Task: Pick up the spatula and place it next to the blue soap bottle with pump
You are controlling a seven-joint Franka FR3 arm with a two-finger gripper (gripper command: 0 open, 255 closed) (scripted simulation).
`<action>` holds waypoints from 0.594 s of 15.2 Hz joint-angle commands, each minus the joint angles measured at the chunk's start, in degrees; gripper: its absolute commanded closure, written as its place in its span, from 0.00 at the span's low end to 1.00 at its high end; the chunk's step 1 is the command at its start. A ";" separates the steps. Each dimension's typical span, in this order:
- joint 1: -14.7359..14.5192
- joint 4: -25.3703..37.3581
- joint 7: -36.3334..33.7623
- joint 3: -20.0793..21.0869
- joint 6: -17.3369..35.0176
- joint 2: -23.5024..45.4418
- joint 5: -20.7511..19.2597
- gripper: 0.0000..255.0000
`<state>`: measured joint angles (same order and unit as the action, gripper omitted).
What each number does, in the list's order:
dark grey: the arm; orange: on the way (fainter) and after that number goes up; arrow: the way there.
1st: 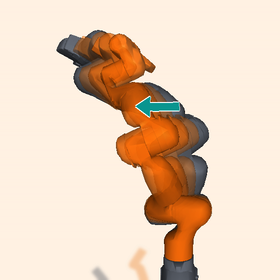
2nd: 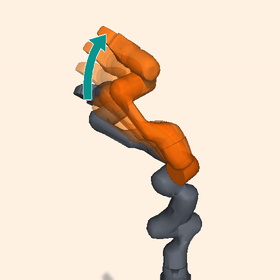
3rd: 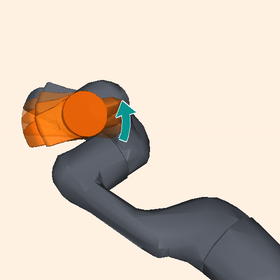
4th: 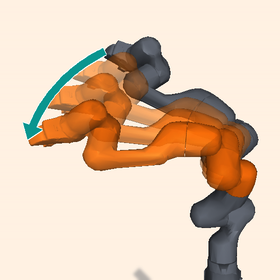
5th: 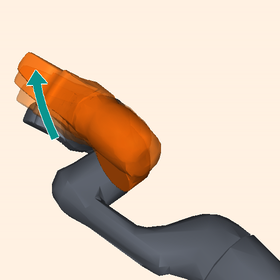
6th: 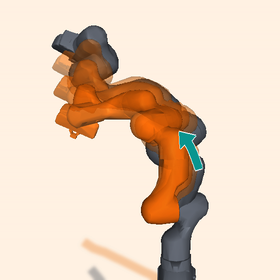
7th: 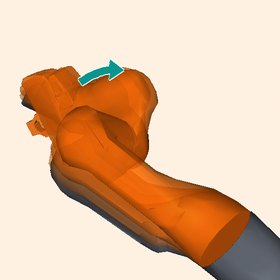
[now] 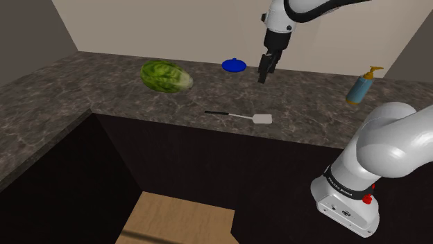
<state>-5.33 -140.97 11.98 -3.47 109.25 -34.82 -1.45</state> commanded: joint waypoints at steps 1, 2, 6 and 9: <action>-1.33 -1.78 2.44 -0.08 4.03 2.08 0.23 0.00; -1.99 -2.30 3.64 -0.13 6.01 3.52 0.37 0.00; -4.63 -3.76 8.55 -0.23 13.84 9.82 1.09 0.00; -6.63 -4.22 12.32 -0.18 19.53 15.02 1.82 0.00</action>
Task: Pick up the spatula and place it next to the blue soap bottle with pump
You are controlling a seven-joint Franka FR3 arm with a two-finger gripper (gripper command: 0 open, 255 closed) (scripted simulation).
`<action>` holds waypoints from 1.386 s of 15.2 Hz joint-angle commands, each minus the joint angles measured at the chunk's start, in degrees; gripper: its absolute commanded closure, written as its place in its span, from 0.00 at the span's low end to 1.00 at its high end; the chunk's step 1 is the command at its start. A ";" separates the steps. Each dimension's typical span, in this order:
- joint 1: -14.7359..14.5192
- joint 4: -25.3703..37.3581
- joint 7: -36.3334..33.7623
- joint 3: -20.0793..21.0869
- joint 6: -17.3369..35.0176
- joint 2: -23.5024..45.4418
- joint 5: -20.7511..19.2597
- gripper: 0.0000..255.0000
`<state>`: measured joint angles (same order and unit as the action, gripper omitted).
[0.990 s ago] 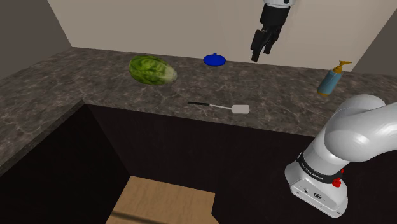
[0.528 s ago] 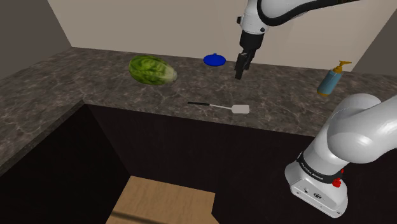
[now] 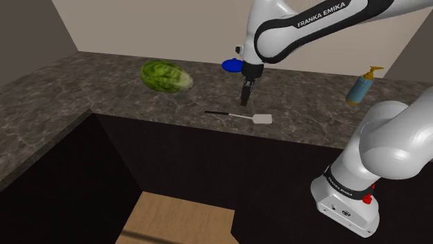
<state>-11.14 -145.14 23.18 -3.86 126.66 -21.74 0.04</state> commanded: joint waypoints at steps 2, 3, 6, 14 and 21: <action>-2.11 -0.06 3.70 0.35 5.80 5.59 0.94 0.00; -2.18 -0.05 3.88 0.38 6.05 5.84 0.99 0.00; -2.25 -1.01 4.00 0.36 8.68 7.52 1.17 0.00; -2.40 -2.23 4.24 0.32 12.73 10.35 1.50 0.00; -2.40 -2.23 4.23 0.32 12.72 10.35 1.50 1.00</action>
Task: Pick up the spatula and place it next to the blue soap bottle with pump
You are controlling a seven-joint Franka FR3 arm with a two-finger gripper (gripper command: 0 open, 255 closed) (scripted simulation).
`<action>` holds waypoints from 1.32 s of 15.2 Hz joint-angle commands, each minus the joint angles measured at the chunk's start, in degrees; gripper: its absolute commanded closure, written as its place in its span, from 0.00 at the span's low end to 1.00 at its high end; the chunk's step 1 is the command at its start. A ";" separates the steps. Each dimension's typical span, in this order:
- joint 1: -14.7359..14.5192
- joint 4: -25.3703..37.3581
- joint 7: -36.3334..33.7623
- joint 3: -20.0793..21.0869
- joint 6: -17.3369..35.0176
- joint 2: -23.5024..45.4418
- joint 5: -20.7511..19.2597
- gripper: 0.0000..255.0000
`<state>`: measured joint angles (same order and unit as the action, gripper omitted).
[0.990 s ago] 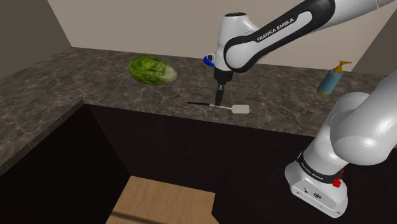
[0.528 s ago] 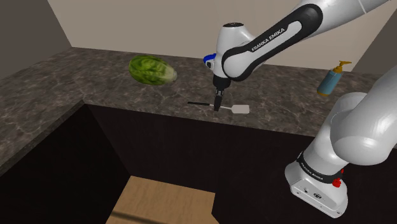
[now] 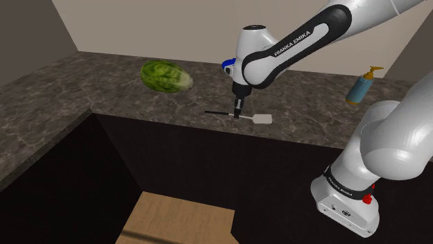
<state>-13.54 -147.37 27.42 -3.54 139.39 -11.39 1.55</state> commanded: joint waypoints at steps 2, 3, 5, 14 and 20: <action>0.00 0.00 0.00 0.00 0.00 0.00 0.00 1.00; 0.00 0.00 0.00 0.00 0.00 0.00 0.00 1.00; 0.00 0.00 0.00 0.00 0.00 0.00 0.00 1.00; 0.14 2.38 -0.44 0.13 -6.18 -3.81 -0.44 1.00; 0.22 4.91 -0.73 0.24 -11.36 -6.46 -0.67 1.00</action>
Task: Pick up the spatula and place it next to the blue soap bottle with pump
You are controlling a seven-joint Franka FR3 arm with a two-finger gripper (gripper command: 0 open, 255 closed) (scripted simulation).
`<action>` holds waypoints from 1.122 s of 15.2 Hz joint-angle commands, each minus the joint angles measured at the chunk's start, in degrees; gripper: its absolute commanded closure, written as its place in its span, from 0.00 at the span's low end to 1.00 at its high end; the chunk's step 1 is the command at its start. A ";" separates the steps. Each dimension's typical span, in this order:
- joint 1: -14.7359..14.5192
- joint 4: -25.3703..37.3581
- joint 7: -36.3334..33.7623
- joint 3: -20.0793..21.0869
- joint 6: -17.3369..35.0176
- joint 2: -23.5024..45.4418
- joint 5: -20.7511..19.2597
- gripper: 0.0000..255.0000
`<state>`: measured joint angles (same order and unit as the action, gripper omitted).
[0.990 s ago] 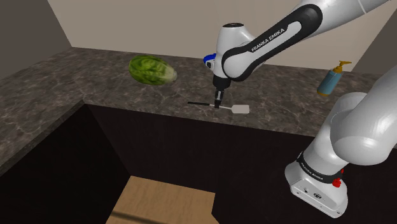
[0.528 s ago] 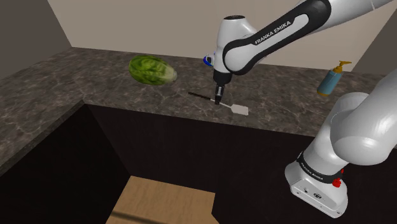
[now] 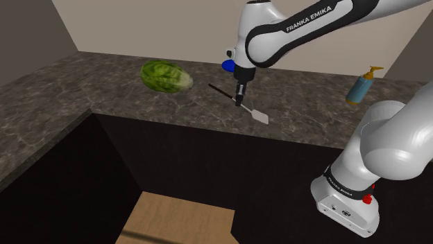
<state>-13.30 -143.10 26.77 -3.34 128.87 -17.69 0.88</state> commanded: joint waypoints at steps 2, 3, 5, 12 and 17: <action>0.00 1.59 -0.16 0.08 -2.54 -0.92 -0.06 1.00; 0.00 2.08 -0.20 0.10 -3.38 -1.27 -0.09 1.00; 0.02 3.09 -0.27 0.13 -5.06 -1.94 -0.14 1.00; 0.05 7.00 -0.49 0.23 -10.81 -3.79 -0.25 1.00; 0.05 10.12 -0.62 0.29 -14.82 -4.68 -0.30 1.00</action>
<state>-13.25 -133.64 26.18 -3.06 114.86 -22.24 0.58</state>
